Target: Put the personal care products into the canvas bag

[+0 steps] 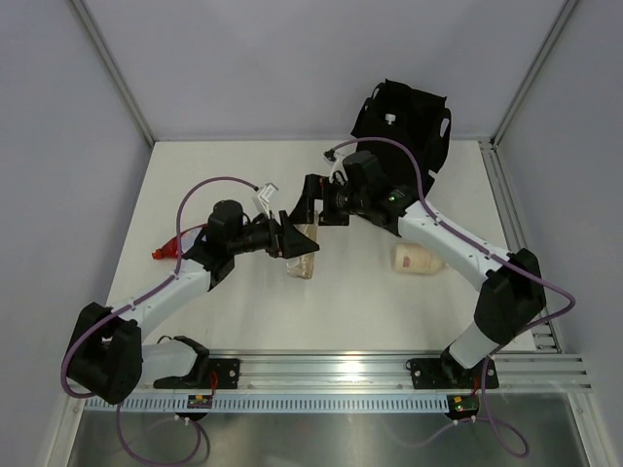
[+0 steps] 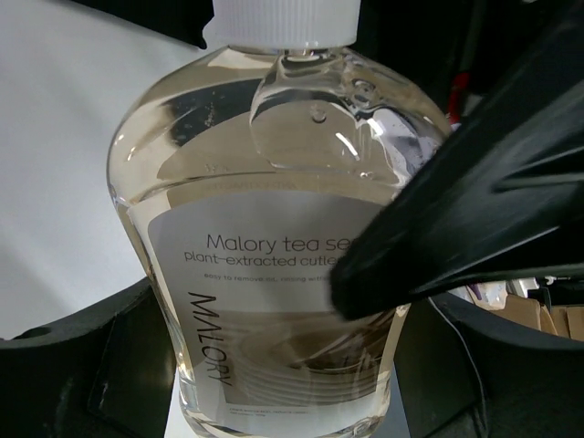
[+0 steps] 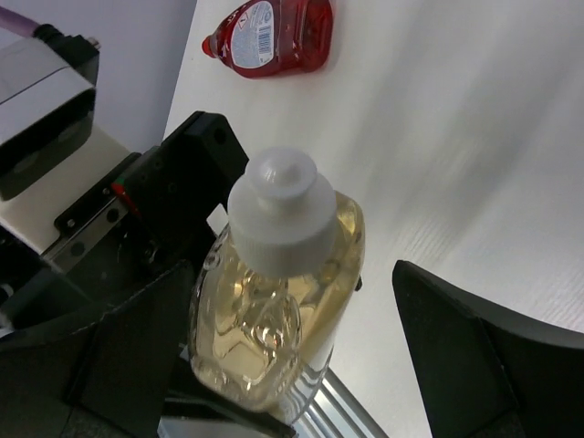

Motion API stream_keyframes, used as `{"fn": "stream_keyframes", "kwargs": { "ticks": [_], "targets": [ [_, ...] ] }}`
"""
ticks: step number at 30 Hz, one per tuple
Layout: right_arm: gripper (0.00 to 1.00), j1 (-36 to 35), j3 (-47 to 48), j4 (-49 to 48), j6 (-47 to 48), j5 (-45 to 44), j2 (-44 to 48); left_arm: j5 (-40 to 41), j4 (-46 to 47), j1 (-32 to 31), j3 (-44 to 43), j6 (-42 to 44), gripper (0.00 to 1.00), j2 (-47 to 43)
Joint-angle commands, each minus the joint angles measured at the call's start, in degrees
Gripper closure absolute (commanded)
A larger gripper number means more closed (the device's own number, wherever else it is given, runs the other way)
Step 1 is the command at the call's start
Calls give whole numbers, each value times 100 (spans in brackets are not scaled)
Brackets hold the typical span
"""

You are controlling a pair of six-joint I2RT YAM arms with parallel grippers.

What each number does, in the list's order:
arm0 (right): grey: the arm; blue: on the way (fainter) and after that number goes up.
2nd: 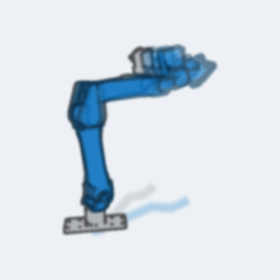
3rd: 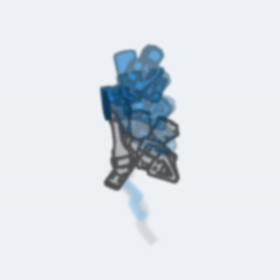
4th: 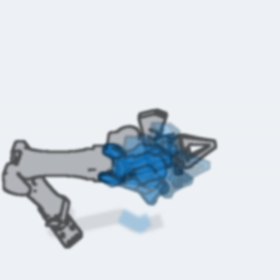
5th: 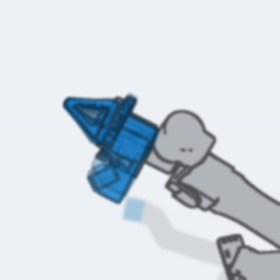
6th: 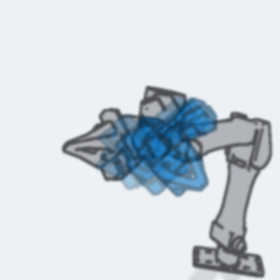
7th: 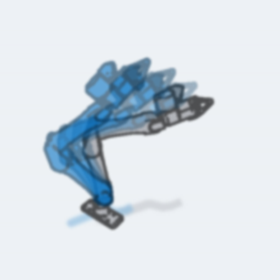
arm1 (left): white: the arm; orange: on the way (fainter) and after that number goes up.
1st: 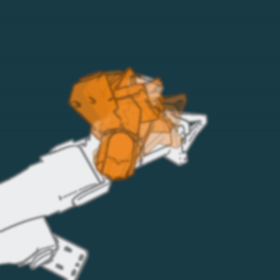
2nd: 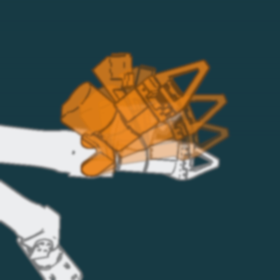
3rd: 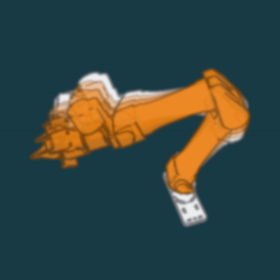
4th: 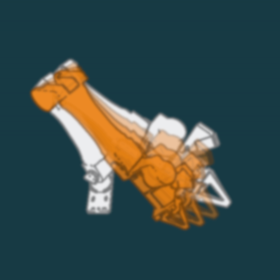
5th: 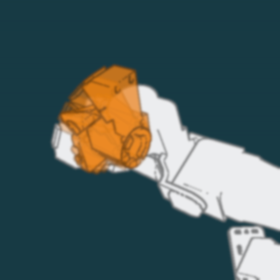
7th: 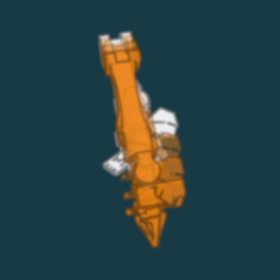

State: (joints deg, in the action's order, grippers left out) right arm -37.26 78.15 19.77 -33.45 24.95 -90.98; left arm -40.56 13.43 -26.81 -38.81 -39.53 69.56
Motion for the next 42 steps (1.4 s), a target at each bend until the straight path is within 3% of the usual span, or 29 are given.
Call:
{"fn": "stream_keyframes", "kwargs": {
  "ticks": [1, 4, 8, 9, 10, 11, 14, 15, 18, 21, 27, 31, 42],
  "targets": [
    [2, -150, 473, 97, -284, -649, -253, -383, 1214, -9, -365, -169, 100, -135],
    [9, -334, 684, 124, -171, -649, -420, -278, 1215, -9, -364, -204, 100, -188],
    [32, -607, 763, 45, 128, -807, -421, 3, 1048, -9, -496, -178, 97, -180],
    [48, -616, 737, 45, 207, -851, -403, 91, 995, -9, -531, -161, 92, -180],
    [56, -616, 737, 36, 251, -895, -386, 283, 908, -9, -549, -160, 89, -188],
    [74, -616, 737, 44, 312, -913, -342, 363, 872, 0, -558, -143, 80, -197],
    [100, -616, 737, 9, 506, -755, -228, 645, 740, 0, -584, -134, 59, -206],
    [100, -608, 754, 9, 628, -685, -201, 732, 627, 0, -628, -125, 43, -197],
    [100, -397, 842, 10, 708, -117, -157, 698, 573, -9, -646, -20, 17, -223],
    [100, 94, 904, -175, 682, 918, -209, 558, 354, 0, -655, 190, 1, -285],
    [100, 789, 913, -508, 541, 2003, -113, 356, -156, 0, -505, 727, 1, -531],
    [100, 1123, 1079, -501, 436, 2198, -25, 294, -455, 0, -426, 999, 1, -777],
    [100, 2081, 2669, -430, -169, 2585, -279, 1066, -1641, 88, -260, 1562, 1, -1752]
  ]
}}
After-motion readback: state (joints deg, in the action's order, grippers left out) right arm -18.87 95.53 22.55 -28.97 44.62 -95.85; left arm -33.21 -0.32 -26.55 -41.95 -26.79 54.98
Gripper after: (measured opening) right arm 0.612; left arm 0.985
